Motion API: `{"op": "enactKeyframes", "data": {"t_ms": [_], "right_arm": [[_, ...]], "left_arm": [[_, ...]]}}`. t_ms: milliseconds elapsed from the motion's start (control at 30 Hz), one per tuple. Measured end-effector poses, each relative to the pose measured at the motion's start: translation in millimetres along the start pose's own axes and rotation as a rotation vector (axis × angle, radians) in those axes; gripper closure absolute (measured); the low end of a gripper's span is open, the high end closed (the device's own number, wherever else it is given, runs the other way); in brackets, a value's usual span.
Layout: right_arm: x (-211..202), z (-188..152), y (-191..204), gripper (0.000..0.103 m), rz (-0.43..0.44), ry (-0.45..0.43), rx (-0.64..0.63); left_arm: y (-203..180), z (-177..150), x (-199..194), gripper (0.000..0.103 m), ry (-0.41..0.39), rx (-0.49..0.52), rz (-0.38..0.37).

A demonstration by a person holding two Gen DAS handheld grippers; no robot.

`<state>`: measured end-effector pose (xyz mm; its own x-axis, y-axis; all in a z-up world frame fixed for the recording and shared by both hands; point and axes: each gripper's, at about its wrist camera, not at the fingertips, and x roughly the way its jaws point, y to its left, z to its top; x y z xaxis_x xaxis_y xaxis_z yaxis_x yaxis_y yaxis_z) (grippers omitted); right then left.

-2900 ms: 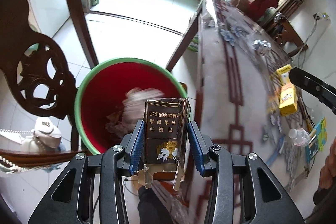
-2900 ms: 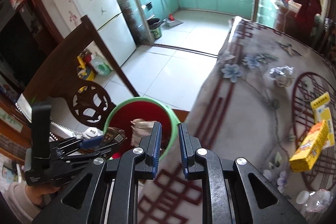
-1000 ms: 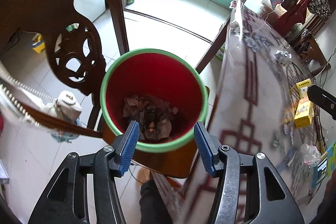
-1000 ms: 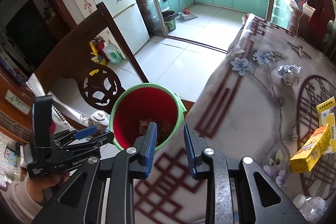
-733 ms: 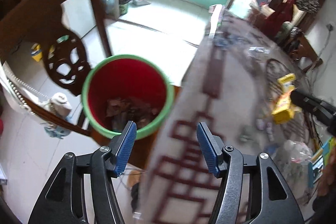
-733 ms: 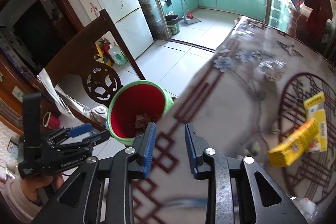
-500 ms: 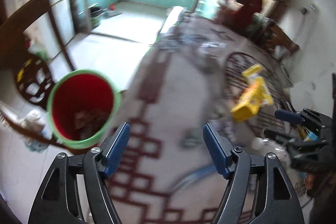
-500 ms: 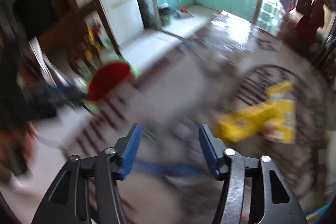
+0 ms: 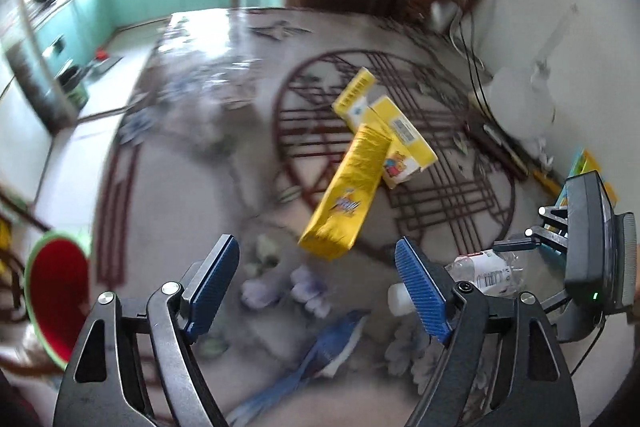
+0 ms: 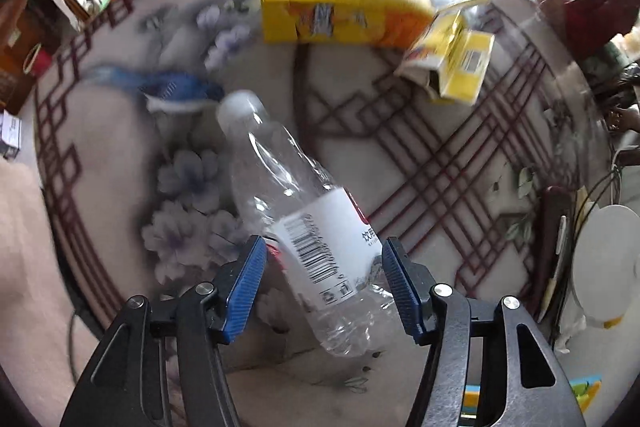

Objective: Collect trash
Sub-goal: 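Grasp a yellow juice box with the left tool while the right tool grasps a clear water bottle, then carry the yellow juice box and water bottle over the red bucket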

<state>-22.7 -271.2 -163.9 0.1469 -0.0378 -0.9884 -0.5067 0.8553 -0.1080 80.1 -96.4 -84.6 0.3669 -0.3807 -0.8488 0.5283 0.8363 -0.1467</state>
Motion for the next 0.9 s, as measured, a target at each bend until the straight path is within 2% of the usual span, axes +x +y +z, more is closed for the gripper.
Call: {"op": "enactKeyframes", "data": {"t_ms": [267,433,567,667,733,800,900], "right_arm": [[22,1,-10,0.046,0.06,-0.011,0.036],[27,-10,-42,0.049,0.205,-0.084,0.264],[29,-24,-65,0.05,0.283,-0.134,0.439],[28,-34,-71,0.05,0.312,-0.166,0.532],[23,-40,-76,0.05,0.312,-0.208,0.616],[15,-46,-76,0.05,0.303,-0.254,0.692],[4,-50,-77,0.05,0.3,-0.323,0.774]], "left_arm": [[-30,29,62,0.022,0.106,0.094,0.028],[-30,36,86,0.022,0.149,0.062,0.034],[-32,37,99,0.024,0.176,0.051,0.036],[-32,34,109,0.042,0.203,0.052,0.03],[-30,32,114,0.06,0.223,0.042,0.014],[-26,29,116,0.066,0.225,0.01,-0.009],[-20,25,107,0.067,0.197,-0.03,-0.013]]}}
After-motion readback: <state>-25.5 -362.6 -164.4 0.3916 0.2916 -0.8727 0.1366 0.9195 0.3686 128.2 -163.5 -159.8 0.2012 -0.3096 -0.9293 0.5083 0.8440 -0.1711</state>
